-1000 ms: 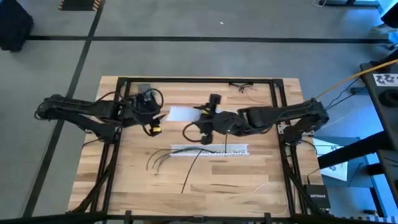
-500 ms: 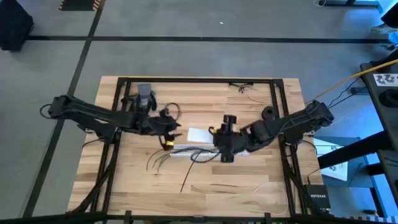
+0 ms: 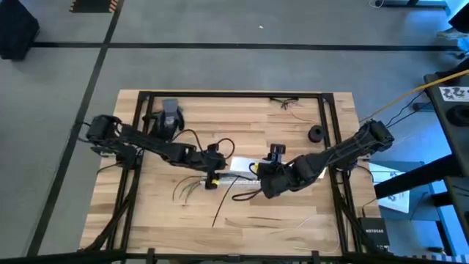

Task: Ziptie cables
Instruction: Close the cable duct

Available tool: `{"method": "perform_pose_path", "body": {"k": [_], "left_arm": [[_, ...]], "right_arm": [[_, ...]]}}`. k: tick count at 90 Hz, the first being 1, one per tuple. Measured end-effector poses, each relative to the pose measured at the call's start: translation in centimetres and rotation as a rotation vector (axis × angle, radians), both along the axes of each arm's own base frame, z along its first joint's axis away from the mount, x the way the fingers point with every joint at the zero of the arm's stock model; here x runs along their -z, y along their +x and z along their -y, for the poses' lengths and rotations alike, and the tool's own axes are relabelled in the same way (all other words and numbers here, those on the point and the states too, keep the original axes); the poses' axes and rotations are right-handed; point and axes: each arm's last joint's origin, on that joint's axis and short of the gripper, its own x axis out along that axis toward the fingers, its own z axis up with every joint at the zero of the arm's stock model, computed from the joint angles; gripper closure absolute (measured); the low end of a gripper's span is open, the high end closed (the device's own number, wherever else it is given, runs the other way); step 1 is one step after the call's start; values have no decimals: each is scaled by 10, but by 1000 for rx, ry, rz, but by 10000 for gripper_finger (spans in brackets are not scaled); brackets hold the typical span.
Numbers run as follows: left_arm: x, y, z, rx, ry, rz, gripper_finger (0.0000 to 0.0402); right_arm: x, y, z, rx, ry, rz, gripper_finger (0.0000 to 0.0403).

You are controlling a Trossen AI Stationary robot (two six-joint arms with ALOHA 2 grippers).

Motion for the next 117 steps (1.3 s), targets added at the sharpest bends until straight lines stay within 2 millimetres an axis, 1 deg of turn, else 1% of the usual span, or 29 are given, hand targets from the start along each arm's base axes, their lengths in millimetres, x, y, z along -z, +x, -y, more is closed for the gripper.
{"method": "perform_pose_path", "body": {"k": [11,17,25,36,39,42,55,74,87,95,103,110,117], "left_arm": [[15,2,1,5,10,-48,219],[21,3,1,16,21,-70,230],[23,3,1,16,24,-80,272],[24,-3,0,15,30,-140,363],[24,-5,0,10,29,-165,381],[22,-8,1,0,29,-189,390],[17,-31,6,-36,74,-352,397],[6,-65,19,-21,104,-550,396],[6,-71,23,-3,96,-585,385],[6,-72,24,11,78,-592,360],[4,-72,23,26,87,-614,325],[-4,-69,22,37,95,-618,294],[-18,-71,20,38,104,-640,268]], "right_arm": [[0,2,-1,-4,4,22,187],[0,2,-1,-9,5,24,187],[0,3,-1,-16,2,24,187],[0,3,-1,-20,7,20,187],[0,3,-1,-21,11,19,187],[0,3,-2,-23,18,17,187],[1,3,-2,-34,29,7,187],[0,3,-2,-48,16,4,187],[0,3,-2,-55,13,0,187],[1,3,-2,-56,12,-2,187],[1,2,-2,-56,9,-10,187],[1,1,-1,-56,3,-25,187],[2,-1,0,-56,-7,-49,187]]}}
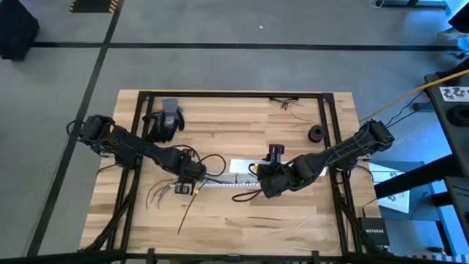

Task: Ziptie cables
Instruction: Close the cable duct

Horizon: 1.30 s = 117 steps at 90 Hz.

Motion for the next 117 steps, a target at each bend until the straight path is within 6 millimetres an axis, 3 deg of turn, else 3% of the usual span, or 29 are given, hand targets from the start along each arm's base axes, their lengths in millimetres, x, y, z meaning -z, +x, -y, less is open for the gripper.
{"method": "perform_pose_path", "body": {"k": [16,27,39,57,70,93,117], "left_arm": [[-46,-13,-3,-36,-16,145,235],[-73,-19,-4,-86,-20,406,229],[-84,-11,0,-43,-83,713,233],[-73,11,2,-15,-116,875,232],[-58,33,3,-17,-131,912,200],[-38,65,7,36,-171,961,141],[-13,100,13,120,-97,912,141]], "right_arm": [[1,-5,3,11,-35,-43,187],[3,-11,5,42,-30,-85,187],[19,-24,9,48,47,-101,187],[55,-51,17,2,206,-109,187],[76,-58,18,-44,283,-136,187],[85,-62,18,-81,318,-167,187],[86,-63,18,-65,313,-166,187]]}}
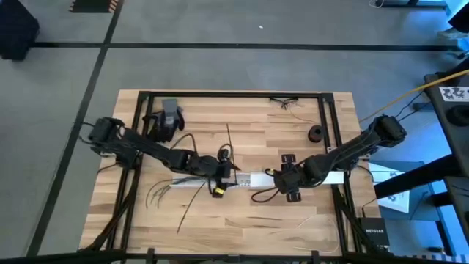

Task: Ziptie cables
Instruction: Close the cable duct

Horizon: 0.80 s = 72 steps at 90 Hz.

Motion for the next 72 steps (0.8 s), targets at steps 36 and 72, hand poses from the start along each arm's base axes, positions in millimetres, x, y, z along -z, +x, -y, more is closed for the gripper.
{"method": "perform_pose_path", "body": {"k": [36,72], "left_arm": [[35,22,-15,-27,-119,-74,139],[31,20,-14,-3,-89,-76,139]], "right_arm": [[0,0,0,15,1,4,187],[-3,9,-4,-9,32,99,187]]}}
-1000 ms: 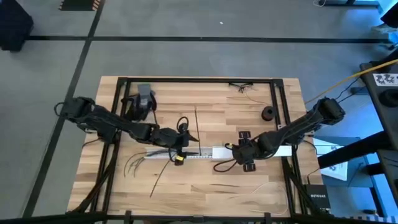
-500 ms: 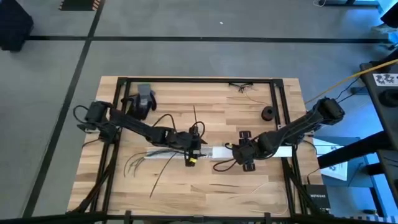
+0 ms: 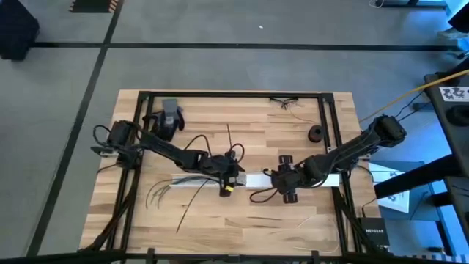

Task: Ziptie cables
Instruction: Close the cable duct

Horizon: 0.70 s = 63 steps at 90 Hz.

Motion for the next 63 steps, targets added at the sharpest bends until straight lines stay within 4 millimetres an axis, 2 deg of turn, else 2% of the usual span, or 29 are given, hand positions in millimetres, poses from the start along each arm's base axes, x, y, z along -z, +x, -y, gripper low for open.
{"method": "perform_pose_path", "body": {"k": [25,47,63], "left_arm": [[-28,-14,5,5,35,0,139],[-20,-22,12,11,34,-108,139],[-15,-28,19,-4,1,-175,139]], "right_arm": [[-3,7,-3,-1,17,79,187],[4,16,-7,3,30,118,187],[17,28,-7,-25,11,129,187]]}}
